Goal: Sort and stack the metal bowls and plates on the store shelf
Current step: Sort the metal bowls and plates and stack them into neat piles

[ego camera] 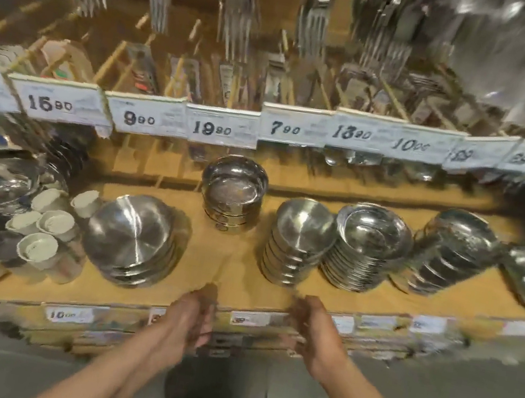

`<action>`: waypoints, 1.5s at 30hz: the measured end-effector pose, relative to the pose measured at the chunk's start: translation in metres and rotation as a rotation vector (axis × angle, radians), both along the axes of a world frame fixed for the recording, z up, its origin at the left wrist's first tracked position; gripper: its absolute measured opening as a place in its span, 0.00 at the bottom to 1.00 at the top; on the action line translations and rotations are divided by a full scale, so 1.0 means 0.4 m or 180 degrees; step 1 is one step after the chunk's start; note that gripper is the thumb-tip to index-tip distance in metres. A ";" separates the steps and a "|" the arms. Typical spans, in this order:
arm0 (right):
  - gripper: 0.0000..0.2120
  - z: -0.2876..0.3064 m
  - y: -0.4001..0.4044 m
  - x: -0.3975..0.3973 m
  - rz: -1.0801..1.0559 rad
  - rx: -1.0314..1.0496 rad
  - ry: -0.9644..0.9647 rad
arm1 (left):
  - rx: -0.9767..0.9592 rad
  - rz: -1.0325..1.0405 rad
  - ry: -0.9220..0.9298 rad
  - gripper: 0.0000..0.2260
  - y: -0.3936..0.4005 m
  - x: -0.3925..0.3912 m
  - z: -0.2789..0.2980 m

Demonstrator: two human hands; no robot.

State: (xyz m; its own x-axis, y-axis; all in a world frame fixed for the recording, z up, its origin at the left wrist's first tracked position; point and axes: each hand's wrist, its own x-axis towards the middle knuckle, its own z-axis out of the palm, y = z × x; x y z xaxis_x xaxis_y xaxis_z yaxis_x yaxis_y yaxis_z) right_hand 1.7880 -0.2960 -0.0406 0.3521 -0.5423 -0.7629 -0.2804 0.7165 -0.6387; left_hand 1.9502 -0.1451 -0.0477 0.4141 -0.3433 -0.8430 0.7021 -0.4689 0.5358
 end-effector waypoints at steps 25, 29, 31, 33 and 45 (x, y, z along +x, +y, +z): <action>0.14 -0.009 -0.458 -0.238 0.0135 -0.0387 -0.0559 | -0.1101 0.0526 -0.0252 0.17 -0.562 -0.388 0.041; 0.20 -0.025 -0.481 -0.216 0.0292 -0.0454 -0.0706 | -0.1089 0.0999 -0.0249 0.17 -0.601 -0.390 0.020; 0.21 -0.019 -0.488 -0.197 0.0275 -0.0358 -0.0828 | -0.1082 0.1201 -0.0220 0.18 -0.614 -0.381 0.003; 0.24 -0.009 -0.492 -0.180 0.0219 -0.0229 -0.0916 | -0.1135 0.1340 -0.0270 0.19 -0.626 -0.372 -0.011; 0.20 -0.018 -0.475 -0.205 0.0268 -0.0430 -0.0924 | -0.1241 0.1219 -0.0574 0.24 -0.607 -0.412 -0.020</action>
